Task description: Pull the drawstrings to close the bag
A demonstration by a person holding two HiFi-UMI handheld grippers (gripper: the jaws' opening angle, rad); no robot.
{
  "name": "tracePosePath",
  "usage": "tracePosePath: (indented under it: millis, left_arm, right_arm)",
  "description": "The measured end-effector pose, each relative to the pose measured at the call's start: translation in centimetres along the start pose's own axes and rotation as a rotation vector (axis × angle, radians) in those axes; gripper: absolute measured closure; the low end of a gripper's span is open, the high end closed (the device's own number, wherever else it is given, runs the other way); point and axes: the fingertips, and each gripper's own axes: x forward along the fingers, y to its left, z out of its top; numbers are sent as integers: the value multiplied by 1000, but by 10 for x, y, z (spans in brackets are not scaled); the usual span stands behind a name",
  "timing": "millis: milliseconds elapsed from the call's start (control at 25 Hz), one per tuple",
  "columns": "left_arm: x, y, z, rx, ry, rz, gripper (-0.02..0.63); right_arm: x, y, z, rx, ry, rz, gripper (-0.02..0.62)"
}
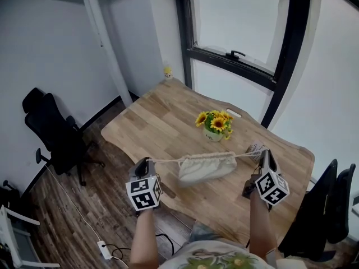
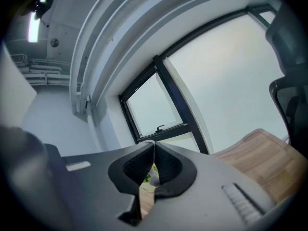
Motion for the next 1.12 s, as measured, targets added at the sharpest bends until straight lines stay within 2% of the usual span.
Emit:
tracePosePath:
  millis: [80, 280, 440, 640, 840, 1120]
  left_arm:
    - [2, 3, -4, -18, 8, 1, 581]
    - [4, 19, -16, -56, 27, 24, 581]
    - [6, 32, -22, -91, 36, 42, 581]
    - [8, 40, -20, -83, 31, 53, 561]
    - [10, 54, -21, -112, 28, 72, 557]
    - [11, 67, -28, -154, 45, 98, 560]
  right_arm:
    - [1, -8, -4, 40, 14, -15, 589]
    - [2, -22, -13, 67, 29, -33, 589]
    - [3, -25, -18, 68, 35, -42, 589]
    - [4, -34, -19, 77, 18, -56, 589]
    - [3, -37, -15, 74, 1, -68, 589]
    - [0, -53, -15, 180, -17, -121, 591]
